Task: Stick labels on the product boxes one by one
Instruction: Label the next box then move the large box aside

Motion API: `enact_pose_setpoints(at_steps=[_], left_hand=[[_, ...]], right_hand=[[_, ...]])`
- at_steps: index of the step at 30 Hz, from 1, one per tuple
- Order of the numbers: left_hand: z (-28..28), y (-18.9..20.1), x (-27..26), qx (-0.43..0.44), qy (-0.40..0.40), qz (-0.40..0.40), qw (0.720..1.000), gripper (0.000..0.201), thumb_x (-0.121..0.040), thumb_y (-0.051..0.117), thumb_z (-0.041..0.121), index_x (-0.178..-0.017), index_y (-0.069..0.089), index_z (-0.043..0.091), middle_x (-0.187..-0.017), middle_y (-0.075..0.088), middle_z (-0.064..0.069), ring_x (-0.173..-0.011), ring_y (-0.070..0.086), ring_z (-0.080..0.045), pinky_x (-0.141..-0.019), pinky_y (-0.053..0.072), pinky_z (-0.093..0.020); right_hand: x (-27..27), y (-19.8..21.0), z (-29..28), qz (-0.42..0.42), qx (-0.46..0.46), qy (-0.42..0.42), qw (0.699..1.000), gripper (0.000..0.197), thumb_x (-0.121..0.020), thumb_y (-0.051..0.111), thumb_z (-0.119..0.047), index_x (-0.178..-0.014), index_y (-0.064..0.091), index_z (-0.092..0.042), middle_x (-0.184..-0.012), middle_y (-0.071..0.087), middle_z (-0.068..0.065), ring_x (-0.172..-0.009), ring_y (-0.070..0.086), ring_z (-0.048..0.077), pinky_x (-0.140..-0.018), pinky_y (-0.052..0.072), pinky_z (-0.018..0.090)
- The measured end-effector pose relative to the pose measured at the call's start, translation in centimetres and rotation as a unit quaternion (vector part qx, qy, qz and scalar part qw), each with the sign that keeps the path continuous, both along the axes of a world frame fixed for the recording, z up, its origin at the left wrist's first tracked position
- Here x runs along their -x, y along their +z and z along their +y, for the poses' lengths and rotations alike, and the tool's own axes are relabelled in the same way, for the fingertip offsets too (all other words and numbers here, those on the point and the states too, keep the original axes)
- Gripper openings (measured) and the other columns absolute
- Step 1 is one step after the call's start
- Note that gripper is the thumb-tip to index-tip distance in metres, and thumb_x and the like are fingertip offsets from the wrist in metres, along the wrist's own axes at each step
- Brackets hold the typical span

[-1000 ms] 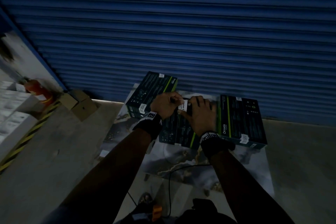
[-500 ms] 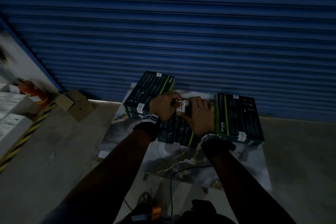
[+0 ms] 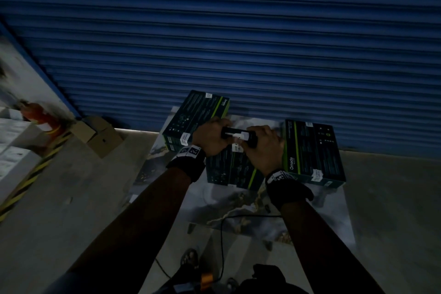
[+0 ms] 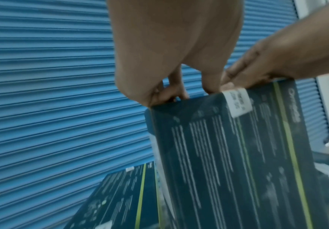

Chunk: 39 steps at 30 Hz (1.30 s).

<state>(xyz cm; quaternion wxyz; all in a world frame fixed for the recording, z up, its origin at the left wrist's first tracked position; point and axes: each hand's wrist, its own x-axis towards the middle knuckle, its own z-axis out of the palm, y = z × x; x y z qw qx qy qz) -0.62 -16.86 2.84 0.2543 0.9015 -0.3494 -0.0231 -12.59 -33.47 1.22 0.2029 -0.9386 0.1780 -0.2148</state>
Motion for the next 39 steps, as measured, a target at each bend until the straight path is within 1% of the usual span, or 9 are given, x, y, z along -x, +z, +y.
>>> enact_pose_setpoints(at_steps=[5,9,16,22,26,29,33,37,39], left_hand=[[-0.4,-0.5,1.2,0.029,0.039,-0.052,0.997,0.049,-0.083,0.054,0.073,-0.11,0.068,0.035,-0.111,0.062,0.001,-0.09,0.067,-0.026,-0.074,0.058,-0.039],[-1.2,-0.4,2.0,0.039,0.085,-0.057,0.994,0.033,-0.089,0.062,0.062,-0.103,0.069,0.032,-0.108,0.062,0.0,-0.086,0.066,-0.029,-0.07,0.057,-0.04],[-0.7,-0.5,2.5,0.064,0.089,-0.038,0.993,0.019,-0.094,0.065,0.048,-0.103,0.07,0.032,-0.105,0.064,-0.002,-0.087,0.067,-0.029,-0.071,0.056,-0.039],[0.2,-0.4,2.4,0.045,0.024,-0.013,0.999,0.047,-0.09,0.072,0.049,-0.128,0.067,0.022,-0.127,0.06,-0.007,-0.105,0.065,-0.03,-0.089,0.054,-0.04],[0.5,0.0,1.3,0.019,-0.012,0.011,1.0,0.06,-0.089,0.071,0.054,-0.138,0.06,0.021,-0.134,0.057,-0.006,-0.114,0.062,-0.028,-0.093,0.053,-0.04],[0.8,0.3,0.8,-0.004,-0.04,0.02,0.999,0.069,-0.086,0.075,0.054,-0.142,0.056,0.02,-0.139,0.053,-0.007,-0.12,0.06,-0.029,-0.098,0.052,-0.042],[0.9,-0.5,0.6,0.007,-0.065,-0.018,0.998,0.072,-0.084,0.075,0.06,-0.14,0.057,0.02,-0.136,0.054,-0.007,-0.116,0.061,-0.029,-0.095,0.054,-0.044],[0.9,-1.2,1.0,0.004,-0.043,-0.061,0.997,0.08,-0.082,0.061,0.076,-0.14,0.057,0.021,-0.135,0.056,-0.004,-0.115,0.061,-0.026,-0.092,0.056,-0.041],[1.0,-1.5,1.3,0.002,-0.047,-0.085,0.995,0.079,-0.084,0.064,0.071,-0.142,0.054,0.018,-0.137,0.054,-0.006,-0.119,0.057,-0.028,-0.094,0.054,-0.043]], right_hand=[[-0.3,0.5,0.6,-0.003,-0.008,-0.046,0.999,0.024,-0.086,0.068,-0.047,-0.107,0.067,-0.034,-0.111,0.063,-0.006,-0.111,0.056,0.025,-0.094,0.036,0.04],[-0.5,1.0,1.0,0.001,0.005,-0.067,0.998,0.021,-0.09,0.064,-0.049,-0.103,0.067,-0.033,-0.107,0.064,-0.004,-0.109,0.055,0.028,-0.09,0.033,0.041],[-0.1,0.6,1.2,-0.016,0.012,-0.068,0.998,0.015,-0.089,0.062,-0.046,-0.096,0.065,-0.033,-0.099,0.067,-0.005,-0.1,0.061,0.026,-0.086,0.03,0.038],[0.3,0.5,0.0,0.012,-0.008,-0.01,1.0,0.028,-0.087,0.067,-0.053,-0.11,0.067,-0.036,-0.114,0.065,-0.006,-0.111,0.059,0.024,-0.089,0.025,0.034],[0.5,0.9,-1.0,0.04,-0.025,0.036,0.998,0.041,-0.087,0.07,-0.053,-0.124,0.064,-0.036,-0.127,0.061,-0.002,-0.121,0.053,0.026,-0.099,0.028,0.038],[0.4,0.7,-1.5,0.051,-0.018,0.062,0.997,0.049,-0.086,0.071,-0.055,-0.13,0.061,-0.036,-0.13,0.059,0.0,-0.123,0.052,0.028,-0.1,0.031,0.041],[0.4,0.3,-1.8,0.057,0.022,0.066,0.996,0.059,-0.086,0.067,-0.064,-0.137,0.056,-0.036,-0.136,0.056,-0.001,-0.128,0.048,0.027,-0.103,0.029,0.046],[0.5,-0.5,-1.7,0.024,0.047,0.069,0.996,0.059,-0.086,0.063,-0.064,-0.136,0.058,-0.032,-0.13,0.058,-0.002,-0.123,0.052,0.029,-0.098,0.032,0.045],[0.6,-0.6,-1.7,0.017,0.06,0.069,0.996,0.058,-0.088,0.062,-0.063,-0.136,0.058,-0.031,-0.129,0.058,-0.001,-0.122,0.051,0.029,-0.099,0.032,0.045]])
